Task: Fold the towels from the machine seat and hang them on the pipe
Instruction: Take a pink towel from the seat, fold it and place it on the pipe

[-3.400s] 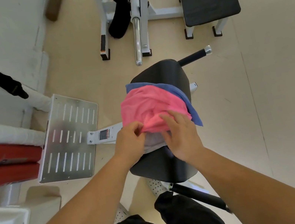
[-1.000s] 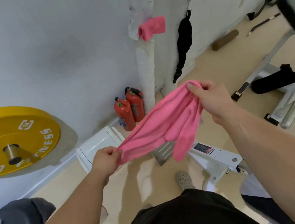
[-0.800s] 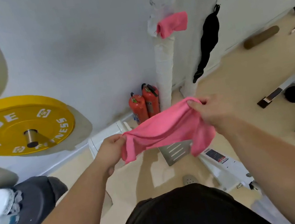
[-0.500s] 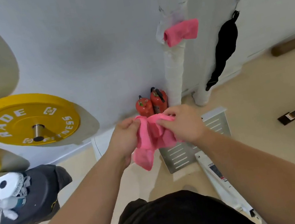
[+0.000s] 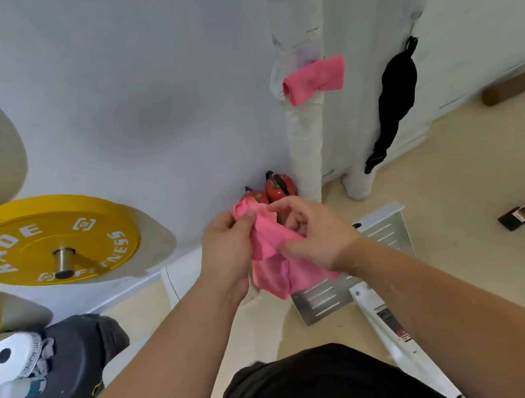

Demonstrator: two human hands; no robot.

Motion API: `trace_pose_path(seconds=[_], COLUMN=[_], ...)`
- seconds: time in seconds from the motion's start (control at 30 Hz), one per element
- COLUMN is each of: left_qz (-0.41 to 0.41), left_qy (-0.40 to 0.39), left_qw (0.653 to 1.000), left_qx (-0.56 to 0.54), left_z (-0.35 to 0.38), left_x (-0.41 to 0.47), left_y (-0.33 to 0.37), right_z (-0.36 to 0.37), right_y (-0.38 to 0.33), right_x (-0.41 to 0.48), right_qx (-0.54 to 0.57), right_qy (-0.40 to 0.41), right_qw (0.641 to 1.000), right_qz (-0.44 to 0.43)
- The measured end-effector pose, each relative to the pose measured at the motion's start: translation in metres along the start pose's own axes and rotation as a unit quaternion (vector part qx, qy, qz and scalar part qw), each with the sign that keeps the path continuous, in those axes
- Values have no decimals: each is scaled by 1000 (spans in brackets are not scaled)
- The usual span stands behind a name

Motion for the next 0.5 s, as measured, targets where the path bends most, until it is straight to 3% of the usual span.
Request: trace_pose_path(seconds=[0.1, 0.2, 0.37, 0.5], left_qz=[41, 46, 20, 13], left_qy=[29, 23, -15, -57], left_qw=[998, 998, 997, 996], left_qx=[33, 30, 67, 63], left_z=[-9, -11, -2, 0], left_x=[16, 22, 25, 18], left_y=[9, 13, 11, 22], right_z=[-16, -18, -15, -6], right_y=[8, 2, -7, -13], right_x=[-4, -4, 5, 6], right_qx=[4, 127, 250, 322], right_qy=[25, 27, 131, 65], right_qw=[1000, 991, 958, 942], right_qz=[9, 11, 52, 65])
Point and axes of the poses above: each hand's wrist, its own x-axis towards the middle knuckle, its own z-axis out of the palm, y = z × x, the point moved 4 cm from there along x, towards the middle knuckle, and after that the axes turned 3 degrees about -y, right-handed, at the moved point
